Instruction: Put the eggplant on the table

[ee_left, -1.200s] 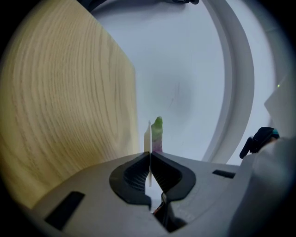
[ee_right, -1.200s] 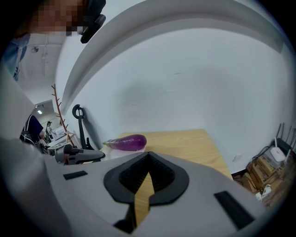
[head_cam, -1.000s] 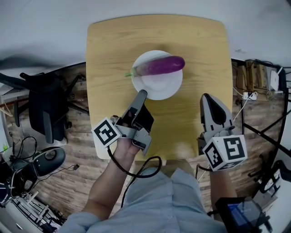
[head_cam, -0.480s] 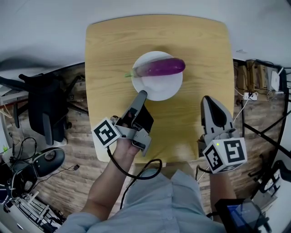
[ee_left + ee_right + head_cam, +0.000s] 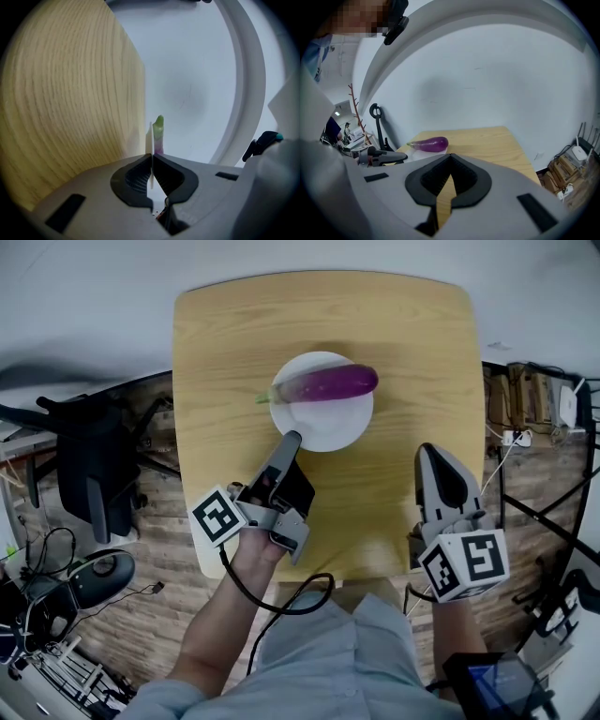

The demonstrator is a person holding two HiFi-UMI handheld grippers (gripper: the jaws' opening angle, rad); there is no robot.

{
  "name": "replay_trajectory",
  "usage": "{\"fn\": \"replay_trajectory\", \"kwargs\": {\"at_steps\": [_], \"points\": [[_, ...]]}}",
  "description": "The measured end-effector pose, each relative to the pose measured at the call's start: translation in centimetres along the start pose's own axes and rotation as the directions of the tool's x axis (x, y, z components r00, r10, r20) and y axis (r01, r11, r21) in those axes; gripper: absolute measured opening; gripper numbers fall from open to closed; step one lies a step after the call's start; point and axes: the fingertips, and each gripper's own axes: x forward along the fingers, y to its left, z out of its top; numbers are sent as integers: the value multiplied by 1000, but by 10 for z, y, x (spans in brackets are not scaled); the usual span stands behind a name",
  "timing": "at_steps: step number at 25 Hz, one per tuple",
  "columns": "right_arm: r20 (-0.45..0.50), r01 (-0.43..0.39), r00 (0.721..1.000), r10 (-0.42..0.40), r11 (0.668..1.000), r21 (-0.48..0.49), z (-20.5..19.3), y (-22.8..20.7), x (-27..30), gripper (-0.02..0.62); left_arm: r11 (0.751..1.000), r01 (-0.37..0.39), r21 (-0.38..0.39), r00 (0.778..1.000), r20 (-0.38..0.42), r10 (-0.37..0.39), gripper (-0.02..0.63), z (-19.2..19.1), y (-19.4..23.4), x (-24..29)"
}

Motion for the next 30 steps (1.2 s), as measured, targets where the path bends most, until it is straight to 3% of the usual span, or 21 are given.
{"fn": "replay_trajectory", "kwargs": {"at_steps": [23, 30], "points": [[-30, 12, 999, -12, 1000, -3, -14, 0, 7, 0, 1000, 4, -18, 1000, -30, -5, 14, 5, 18, 3], [-32, 5, 999, -5, 1000, -2, -14, 4, 11, 0, 998, -58, -12, 997, -44, 58, 14, 5, 23, 5]]}}
